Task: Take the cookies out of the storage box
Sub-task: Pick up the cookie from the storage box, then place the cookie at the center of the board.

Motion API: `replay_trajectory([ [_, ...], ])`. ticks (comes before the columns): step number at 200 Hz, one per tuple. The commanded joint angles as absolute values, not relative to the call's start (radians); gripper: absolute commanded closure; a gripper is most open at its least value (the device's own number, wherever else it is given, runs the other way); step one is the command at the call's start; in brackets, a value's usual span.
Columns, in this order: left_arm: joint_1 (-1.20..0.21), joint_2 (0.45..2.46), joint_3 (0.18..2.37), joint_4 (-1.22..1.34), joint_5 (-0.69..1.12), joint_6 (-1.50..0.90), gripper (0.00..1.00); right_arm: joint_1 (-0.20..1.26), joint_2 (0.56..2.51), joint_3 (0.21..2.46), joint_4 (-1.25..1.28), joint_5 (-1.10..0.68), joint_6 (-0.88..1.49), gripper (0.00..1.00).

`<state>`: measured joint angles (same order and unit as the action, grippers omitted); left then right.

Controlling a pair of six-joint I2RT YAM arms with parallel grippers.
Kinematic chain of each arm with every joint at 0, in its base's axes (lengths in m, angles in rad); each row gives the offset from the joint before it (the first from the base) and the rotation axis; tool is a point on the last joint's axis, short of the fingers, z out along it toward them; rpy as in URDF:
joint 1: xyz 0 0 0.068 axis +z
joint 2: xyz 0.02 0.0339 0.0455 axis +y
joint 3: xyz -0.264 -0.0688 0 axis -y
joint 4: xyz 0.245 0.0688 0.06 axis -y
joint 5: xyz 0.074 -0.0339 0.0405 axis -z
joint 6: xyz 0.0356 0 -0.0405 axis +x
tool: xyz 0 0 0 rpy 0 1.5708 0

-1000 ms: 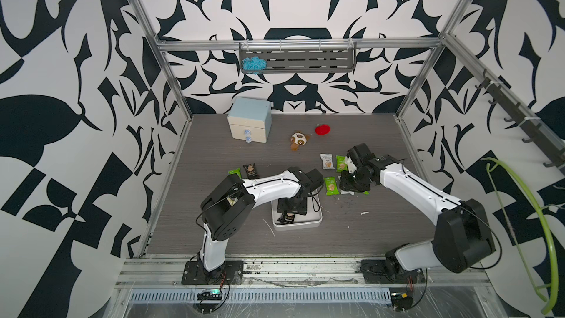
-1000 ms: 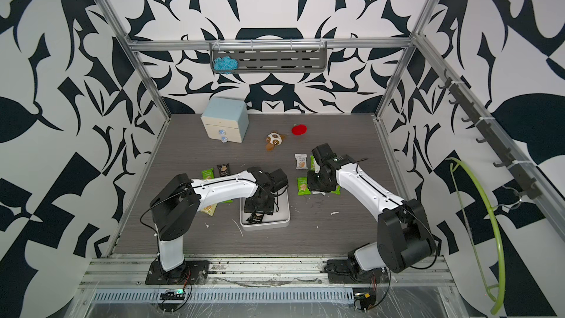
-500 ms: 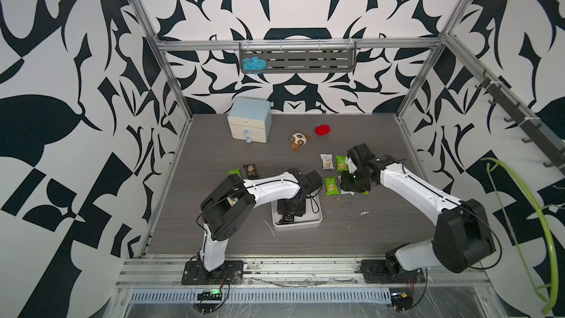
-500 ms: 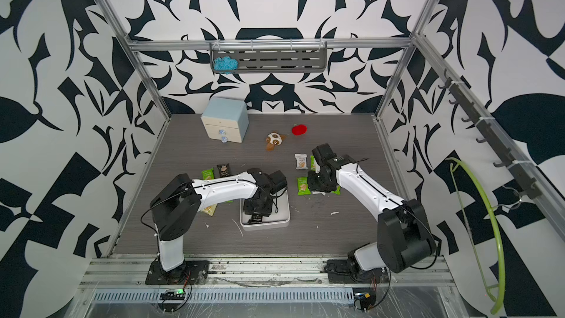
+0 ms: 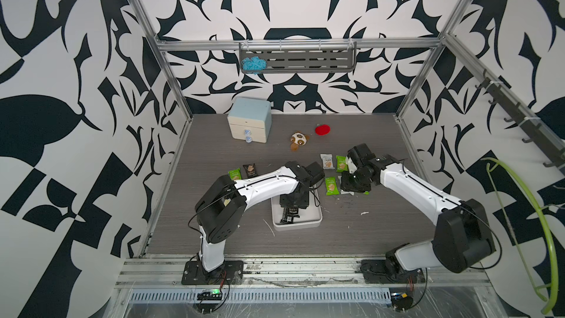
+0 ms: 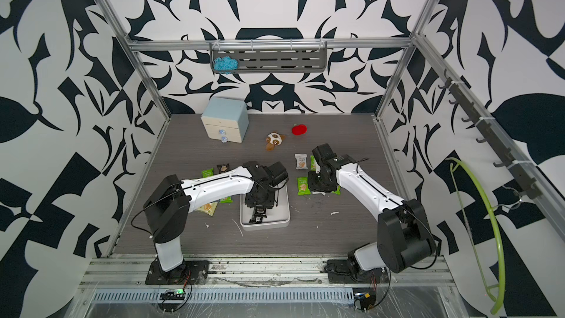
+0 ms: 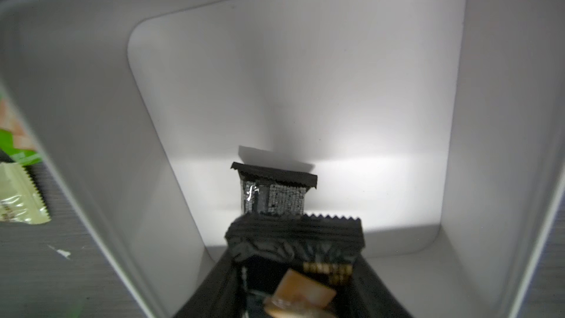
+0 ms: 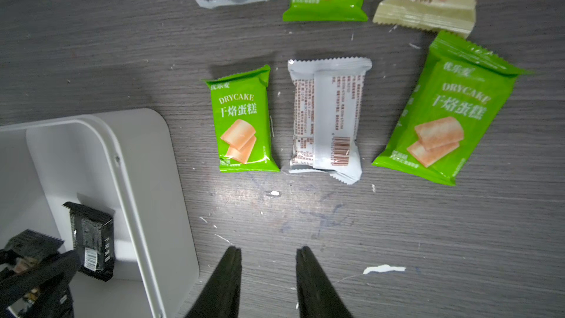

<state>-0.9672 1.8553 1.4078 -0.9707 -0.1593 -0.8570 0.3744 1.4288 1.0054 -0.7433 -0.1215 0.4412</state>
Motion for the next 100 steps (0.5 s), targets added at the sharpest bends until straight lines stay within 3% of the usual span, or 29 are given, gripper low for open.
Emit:
replay_trajectory([
  [1,-0.927,1.808,1.436,-1.005,-0.161,-0.832,0.49,0.371,1.409,1.025,-0.756,-0.108,0.427,0.64],
  [48,-0.83,1.785,1.482,-1.02,-0.174,-0.767,0.49,0.371,1.429,1.04,-0.758,-0.107,0.423,0.64],
  [100,-0.627,1.801,1.55,-1.027,-0.169,-0.635,0.49,0.37,1.454,1.055,-0.752,-0.078,0.428,0.65],
])
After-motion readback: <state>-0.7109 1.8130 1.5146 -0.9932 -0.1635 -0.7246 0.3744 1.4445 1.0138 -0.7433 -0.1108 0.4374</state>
